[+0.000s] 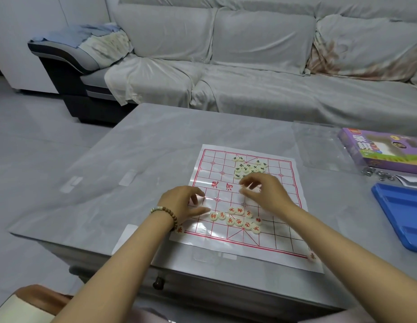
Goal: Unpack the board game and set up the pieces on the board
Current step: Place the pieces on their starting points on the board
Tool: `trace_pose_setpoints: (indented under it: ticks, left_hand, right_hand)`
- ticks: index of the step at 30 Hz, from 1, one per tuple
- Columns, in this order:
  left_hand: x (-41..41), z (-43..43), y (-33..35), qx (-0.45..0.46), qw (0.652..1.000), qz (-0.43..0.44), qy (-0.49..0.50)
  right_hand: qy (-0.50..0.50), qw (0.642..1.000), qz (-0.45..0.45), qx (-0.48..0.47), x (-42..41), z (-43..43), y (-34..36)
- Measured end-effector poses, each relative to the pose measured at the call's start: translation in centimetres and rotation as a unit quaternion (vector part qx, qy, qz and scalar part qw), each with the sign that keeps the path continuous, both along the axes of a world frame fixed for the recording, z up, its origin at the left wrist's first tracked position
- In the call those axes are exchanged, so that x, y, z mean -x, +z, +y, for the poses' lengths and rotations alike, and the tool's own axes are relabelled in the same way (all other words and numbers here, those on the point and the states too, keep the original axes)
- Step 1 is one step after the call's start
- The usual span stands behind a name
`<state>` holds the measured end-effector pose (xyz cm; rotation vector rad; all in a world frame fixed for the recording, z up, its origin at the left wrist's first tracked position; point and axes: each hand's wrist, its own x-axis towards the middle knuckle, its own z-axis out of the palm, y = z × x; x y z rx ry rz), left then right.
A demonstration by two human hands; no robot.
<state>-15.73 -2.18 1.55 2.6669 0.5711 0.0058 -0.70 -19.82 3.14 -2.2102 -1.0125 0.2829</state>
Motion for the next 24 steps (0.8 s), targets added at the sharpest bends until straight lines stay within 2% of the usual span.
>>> trace_pose_setpoints:
  ticks: [3,6,9,13,24]
  left_hand:
    - [-0.6,-1.3,0.7,-0.059,0.997,-0.043,-0.007]
    - [-1.0,-3.1,0.9,-0.058,0.994,-0.081,-0.047]
    - [-1.5,-4.4,0.3,-0.061,0.992,-0.048,-0.102]
    - [-2.5,-5.4,-0.4,-0.042,0.991,0.022,-0.121]
    - [-4.6,-7.9,-1.1,-0.055,0.983,0.052,-0.169]
  right_hand:
    - [-0.033,0.997,0.027,-0.057,-0.8,-4.2,1.4]
    - [-0.053,0.997,0.037,-0.052,-0.9,-8.1,1.3]
    - [-0.043,0.998,0.053,0.012,-0.8,-10.0,0.7]
    - [0.010,0.994,0.046,0.100,-0.3,-11.1,0.6]
    - [0.023,0.989,0.031,0.143,-0.3,-11.2,-0.9]
